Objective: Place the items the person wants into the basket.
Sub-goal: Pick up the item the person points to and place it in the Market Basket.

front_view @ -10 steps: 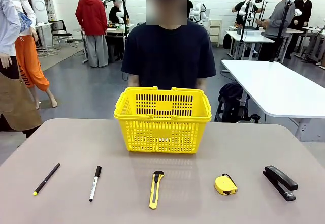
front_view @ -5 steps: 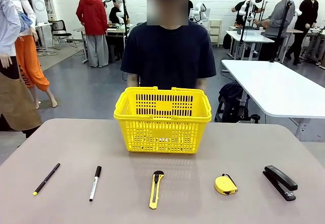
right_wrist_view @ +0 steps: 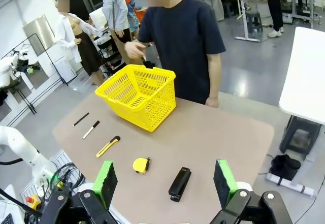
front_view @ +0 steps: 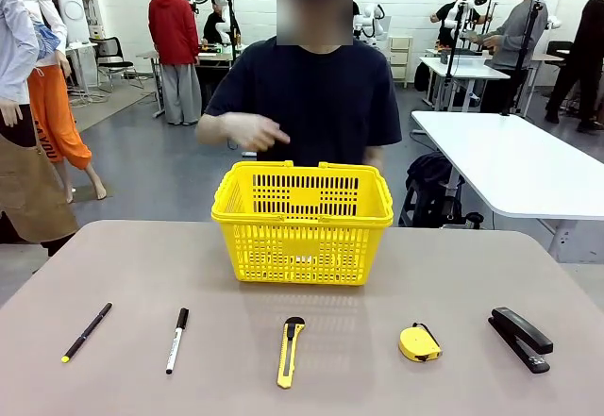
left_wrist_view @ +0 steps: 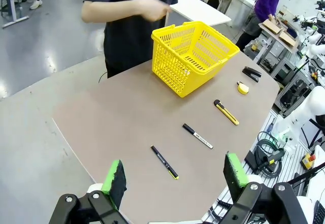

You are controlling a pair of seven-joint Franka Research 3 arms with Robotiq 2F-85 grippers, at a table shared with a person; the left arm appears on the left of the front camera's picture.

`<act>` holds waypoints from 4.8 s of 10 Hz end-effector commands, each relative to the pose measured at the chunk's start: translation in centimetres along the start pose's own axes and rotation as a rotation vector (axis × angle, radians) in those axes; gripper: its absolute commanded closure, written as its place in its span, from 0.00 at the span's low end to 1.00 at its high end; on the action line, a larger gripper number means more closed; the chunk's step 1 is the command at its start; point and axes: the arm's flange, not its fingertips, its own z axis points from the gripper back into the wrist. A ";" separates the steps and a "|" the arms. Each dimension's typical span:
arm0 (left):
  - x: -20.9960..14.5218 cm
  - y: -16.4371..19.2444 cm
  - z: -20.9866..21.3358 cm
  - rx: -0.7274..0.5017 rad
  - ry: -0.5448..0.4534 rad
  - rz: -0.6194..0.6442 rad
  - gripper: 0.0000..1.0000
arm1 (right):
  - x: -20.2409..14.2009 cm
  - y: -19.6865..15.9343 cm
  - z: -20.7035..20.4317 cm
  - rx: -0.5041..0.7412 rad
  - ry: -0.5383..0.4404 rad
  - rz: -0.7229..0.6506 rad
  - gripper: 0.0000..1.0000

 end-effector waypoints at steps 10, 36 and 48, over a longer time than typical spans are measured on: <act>0.1 0.2 0.2 -0.013 -0.017 -0.025 0.00 | 0.2 0.0 -0.1 0.015 -0.021 0.014 0.00; 5.2 -35.1 -51.8 0.462 0.810 -0.119 0.00 | 0.2 0.0 -0.1 0.015 -0.021 0.014 0.00; -8.8 -34.8 -63.6 0.738 0.633 0.365 0.00 | 0.2 0.0 -0.1 0.015 -0.021 0.014 0.00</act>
